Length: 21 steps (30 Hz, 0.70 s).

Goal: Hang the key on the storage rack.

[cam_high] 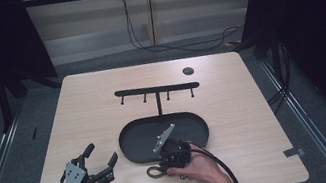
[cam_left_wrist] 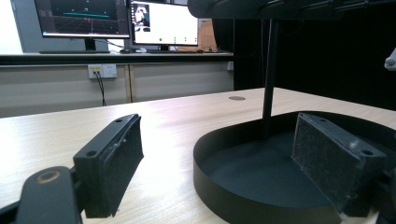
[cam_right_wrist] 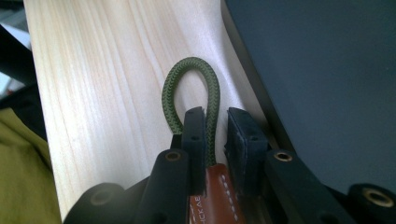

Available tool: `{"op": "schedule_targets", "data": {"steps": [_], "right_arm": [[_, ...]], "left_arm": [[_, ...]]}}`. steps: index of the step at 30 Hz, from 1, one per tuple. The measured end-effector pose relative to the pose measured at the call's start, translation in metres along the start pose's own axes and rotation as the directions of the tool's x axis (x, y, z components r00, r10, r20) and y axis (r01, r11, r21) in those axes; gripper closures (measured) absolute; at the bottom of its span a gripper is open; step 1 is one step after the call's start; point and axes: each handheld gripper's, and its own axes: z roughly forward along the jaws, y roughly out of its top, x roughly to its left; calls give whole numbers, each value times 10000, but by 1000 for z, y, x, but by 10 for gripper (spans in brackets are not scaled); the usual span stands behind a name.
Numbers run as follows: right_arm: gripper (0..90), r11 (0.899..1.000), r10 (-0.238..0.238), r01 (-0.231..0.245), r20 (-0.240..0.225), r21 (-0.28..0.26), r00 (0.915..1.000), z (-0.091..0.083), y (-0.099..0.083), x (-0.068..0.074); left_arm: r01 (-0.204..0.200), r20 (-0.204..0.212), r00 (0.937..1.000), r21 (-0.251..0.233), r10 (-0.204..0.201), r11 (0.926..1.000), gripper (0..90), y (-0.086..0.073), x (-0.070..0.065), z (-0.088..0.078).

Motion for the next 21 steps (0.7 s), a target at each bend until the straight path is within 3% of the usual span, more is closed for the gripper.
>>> {"op": "schedule_targets", "data": {"steps": [4, 8, 11, 21], "right_arm": [[780, 9988, -280, 277, 85, 393, 9996, 2, 5, 4], [795, 9951, -651, 613, 470, 770, 9968, 4, 9, 11], [825, 9866, -1157, 1074, 627, 1231, 9913, 5, 14, 14], [856, 9621, -1462, 1327, 401, 2381, 9884, 9, 30, 16]], "left_arm": [[6, 2, 10000, -21, -6, 10000, 159, 0, 0, 0], [-48, 11, 10000, 31, 48, 10000, 159, 0, 1, -1], [17, -1, 10000, -25, -17, 10000, 158, 0, 0, 0], [12, 39, 10000, 12, -12, 10000, 158, 0, 0, 0]]}}
